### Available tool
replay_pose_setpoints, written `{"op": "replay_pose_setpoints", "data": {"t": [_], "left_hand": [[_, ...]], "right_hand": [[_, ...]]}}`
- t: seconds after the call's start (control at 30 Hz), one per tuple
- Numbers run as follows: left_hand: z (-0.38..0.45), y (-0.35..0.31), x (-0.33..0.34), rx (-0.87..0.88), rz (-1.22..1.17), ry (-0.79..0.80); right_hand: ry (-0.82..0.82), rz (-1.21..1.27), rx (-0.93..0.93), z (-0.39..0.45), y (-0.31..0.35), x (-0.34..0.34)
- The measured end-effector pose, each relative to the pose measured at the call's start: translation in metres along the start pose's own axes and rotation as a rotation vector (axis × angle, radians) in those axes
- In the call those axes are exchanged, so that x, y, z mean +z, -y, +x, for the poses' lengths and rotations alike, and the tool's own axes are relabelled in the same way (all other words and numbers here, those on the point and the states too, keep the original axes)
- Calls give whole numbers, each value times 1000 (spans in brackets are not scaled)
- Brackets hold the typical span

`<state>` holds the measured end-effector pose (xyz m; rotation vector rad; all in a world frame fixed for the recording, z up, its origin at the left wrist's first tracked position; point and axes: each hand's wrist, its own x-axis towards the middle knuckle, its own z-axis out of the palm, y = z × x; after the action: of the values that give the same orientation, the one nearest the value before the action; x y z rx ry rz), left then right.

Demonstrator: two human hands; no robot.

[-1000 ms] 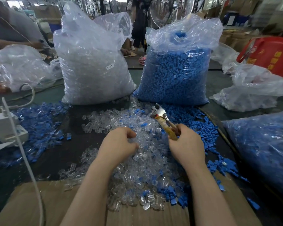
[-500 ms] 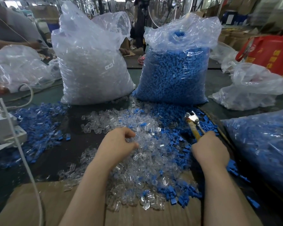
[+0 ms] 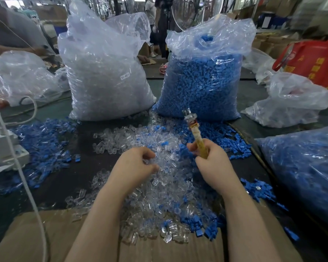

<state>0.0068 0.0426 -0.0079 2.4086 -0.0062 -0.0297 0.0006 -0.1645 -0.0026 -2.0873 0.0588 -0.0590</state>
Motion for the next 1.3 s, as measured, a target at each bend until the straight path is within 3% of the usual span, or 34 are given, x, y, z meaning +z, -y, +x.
{"op": "replay_pose_setpoints", "data": {"t": [0.13, 0.3, 0.47, 0.83, 1.03, 1.3], "left_hand": [[-1, 1, -1, -2, -13, -2], [-1, 4, -2, -7, -32, 0], [-1, 4, -2, -13, -40, 3], [-1, -2, -1, 17, -13, -8], [-1, -4, 1, 22, 10, -36], [-3, -10, 3, 50, 80, -130]], "right_hand": [[-127, 135, -45, -3, 0, -3], [-274, -44, -4, 1, -12, -11], [-312, -163, 24, 6, -20, -12], [-88, -639, -6, 9, -20, 4], [-167, -558, 36, 10, -20, 3], [-107, -663, 62, 11, -21, 6]]}}
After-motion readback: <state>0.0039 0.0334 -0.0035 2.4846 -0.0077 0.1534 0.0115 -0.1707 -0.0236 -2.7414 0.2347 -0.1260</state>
